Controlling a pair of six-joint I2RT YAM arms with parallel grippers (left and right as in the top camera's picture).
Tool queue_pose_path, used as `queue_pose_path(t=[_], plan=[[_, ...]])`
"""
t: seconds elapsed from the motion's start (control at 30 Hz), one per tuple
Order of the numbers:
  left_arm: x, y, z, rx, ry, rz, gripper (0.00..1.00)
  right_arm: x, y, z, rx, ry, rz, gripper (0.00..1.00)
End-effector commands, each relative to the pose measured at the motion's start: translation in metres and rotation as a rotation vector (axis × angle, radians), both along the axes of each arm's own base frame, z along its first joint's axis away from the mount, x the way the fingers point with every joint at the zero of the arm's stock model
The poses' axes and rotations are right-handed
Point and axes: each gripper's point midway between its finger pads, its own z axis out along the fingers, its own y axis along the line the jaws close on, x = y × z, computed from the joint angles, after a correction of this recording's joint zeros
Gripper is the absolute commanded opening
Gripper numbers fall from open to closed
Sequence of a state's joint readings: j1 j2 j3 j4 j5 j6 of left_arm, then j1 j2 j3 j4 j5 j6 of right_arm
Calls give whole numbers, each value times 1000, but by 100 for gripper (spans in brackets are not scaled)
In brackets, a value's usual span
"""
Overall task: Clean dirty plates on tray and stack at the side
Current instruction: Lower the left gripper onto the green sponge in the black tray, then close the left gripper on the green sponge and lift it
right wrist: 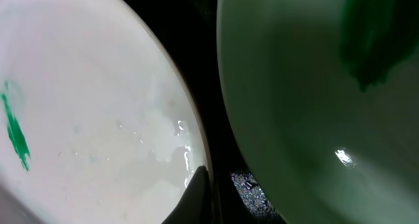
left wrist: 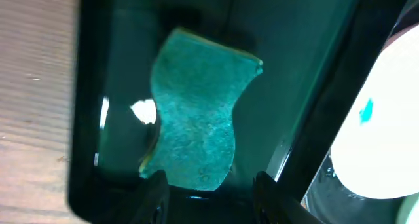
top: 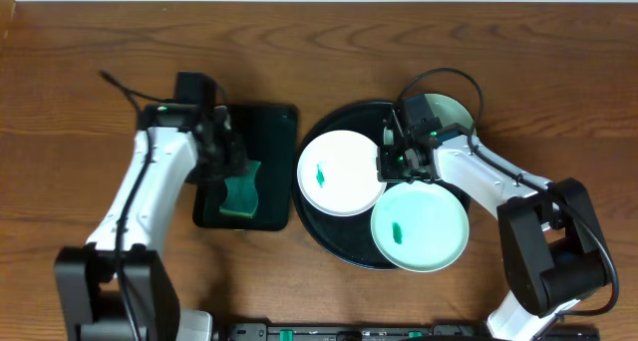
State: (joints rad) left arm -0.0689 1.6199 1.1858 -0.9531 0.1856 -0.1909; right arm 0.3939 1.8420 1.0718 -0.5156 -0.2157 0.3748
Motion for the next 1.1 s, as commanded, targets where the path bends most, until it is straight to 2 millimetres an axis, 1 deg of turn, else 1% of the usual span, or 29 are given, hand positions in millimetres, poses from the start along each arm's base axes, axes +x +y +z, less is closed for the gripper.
queue_pose_path(t=[0.0,0.1,0.2,0.37,0.53,0.7,0.87,1.07], plan=[[-3,3,-21,93,54,-30,43,-3,1,-3,-12,6,9,1],[0,10,-34,161,75,-38,44,-4,2,-3,-12,6,10,1],[5,10,-42,160,77,-34,46,-4,1,-3,-12,6,9,1],[10,9,-44,159,62,-33,46,-4,2,-3,-12,6,10,2],[10,9,-45,158,61,-33,46,-4,2,-3,-12,6,10,2],[6,10,-48,160,75,-34,46,-4,2,-3,-11,5,10,2],[-1,10,-56,161,90,-35,46,-4,2,-3,-11,5,11,2],[-2,10,-64,156,79,-34,46,-4,2,-3,-11,5,11,2]])
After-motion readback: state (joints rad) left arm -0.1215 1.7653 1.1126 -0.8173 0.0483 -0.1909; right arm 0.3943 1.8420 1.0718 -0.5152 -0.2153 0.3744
